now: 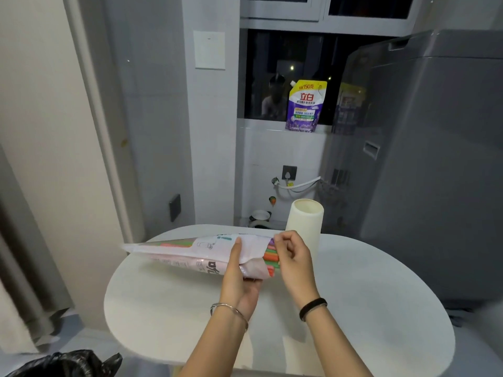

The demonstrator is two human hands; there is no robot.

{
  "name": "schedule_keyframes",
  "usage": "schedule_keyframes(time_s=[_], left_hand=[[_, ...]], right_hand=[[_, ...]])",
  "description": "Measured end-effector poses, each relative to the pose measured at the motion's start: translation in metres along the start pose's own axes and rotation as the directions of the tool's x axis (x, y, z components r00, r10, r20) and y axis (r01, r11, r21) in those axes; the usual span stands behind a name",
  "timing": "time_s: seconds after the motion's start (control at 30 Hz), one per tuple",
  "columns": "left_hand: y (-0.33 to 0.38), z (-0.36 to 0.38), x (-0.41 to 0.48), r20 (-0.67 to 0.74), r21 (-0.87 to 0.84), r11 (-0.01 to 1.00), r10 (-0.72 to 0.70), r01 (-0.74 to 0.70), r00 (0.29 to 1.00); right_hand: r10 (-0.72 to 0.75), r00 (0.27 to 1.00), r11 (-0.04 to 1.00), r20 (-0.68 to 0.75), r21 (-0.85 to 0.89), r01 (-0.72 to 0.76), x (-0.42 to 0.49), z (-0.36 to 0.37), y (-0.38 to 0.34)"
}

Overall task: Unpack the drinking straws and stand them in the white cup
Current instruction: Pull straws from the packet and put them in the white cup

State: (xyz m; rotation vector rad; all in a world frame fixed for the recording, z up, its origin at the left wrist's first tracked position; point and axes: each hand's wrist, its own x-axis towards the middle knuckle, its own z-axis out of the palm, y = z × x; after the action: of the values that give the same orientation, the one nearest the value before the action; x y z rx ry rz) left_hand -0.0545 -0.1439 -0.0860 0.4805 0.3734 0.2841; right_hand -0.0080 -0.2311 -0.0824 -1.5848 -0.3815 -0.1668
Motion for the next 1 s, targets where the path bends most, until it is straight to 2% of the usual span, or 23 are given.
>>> schedule_keyframes(time_s=[0.13,0.3,0.37,0.43,0.53,0.6,0.7,0.73,0.8,0.9,1.0], left_hand=[[0.004,0.005,-0.003,0.002,-0.017,1.000,-0.021,0.021,1.000],[0.014,0.011,-0.004,-0.033,-0.112,0.992,-0.059,0.055,0.998],[0.011,0.016,-0.006,-0.021,-0.096,0.994,-0.049,0.047,0.999],[0.005,0.022,-0.008,0.000,-0.086,0.995,-0.044,0.044,0.999],[0.003,0.030,-0.008,0.017,-0.119,0.992,-0.042,0.044,0.999],[0.010,0.033,-0.007,0.060,-0.115,0.992,-0.044,0.051,0.997],[0.020,0.038,-0.004,0.058,-0.116,0.992,-0.036,0.043,0.998],[0.022,0.041,-0.003,0.056,-0.112,0.993,-0.025,0.031,0.998],[0.021,0.050,-0.003,0.064,-0.087,0.996,-0.010,0.016,0.998],[0.012,0.063,-0.006,0.097,-0.071,0.997,-0.011,0.018,0.995],[0.009,0.077,-0.009,0.095,-0.109,0.992,-0.046,0.056,0.994]], right_hand=[[-0.027,0.998,1.000,0.051,-0.001,0.027,0.007,-0.015,-0.009],[-0.010,0.986,0.991,-0.168,0.128,0.031,0.020,-0.038,-0.023],[0.042,0.991,0.991,-0.125,0.134,-0.025,0.021,-0.035,-0.027],[0.095,0.995,0.988,-0.005,0.120,-0.094,0.020,-0.027,-0.032],[0.067,0.996,0.998,0.061,0.007,-0.068,0.025,-0.023,-0.038],[0.042,0.999,0.998,-0.006,0.039,-0.041,0.030,-0.030,-0.043],[0.073,0.973,0.960,-0.218,0.281,-0.009,0.041,-0.045,-0.053],[0.077,0.966,0.947,-0.246,0.321,0.006,0.043,-0.048,-0.056],[0.062,0.980,0.942,-0.191,0.334,0.006,0.046,-0.046,-0.061],[0.004,1.000,0.978,-0.016,0.208,-0.001,0.047,-0.035,-0.066],[-0.005,1.000,0.991,0.026,0.134,0.001,0.052,-0.036,-0.068]])
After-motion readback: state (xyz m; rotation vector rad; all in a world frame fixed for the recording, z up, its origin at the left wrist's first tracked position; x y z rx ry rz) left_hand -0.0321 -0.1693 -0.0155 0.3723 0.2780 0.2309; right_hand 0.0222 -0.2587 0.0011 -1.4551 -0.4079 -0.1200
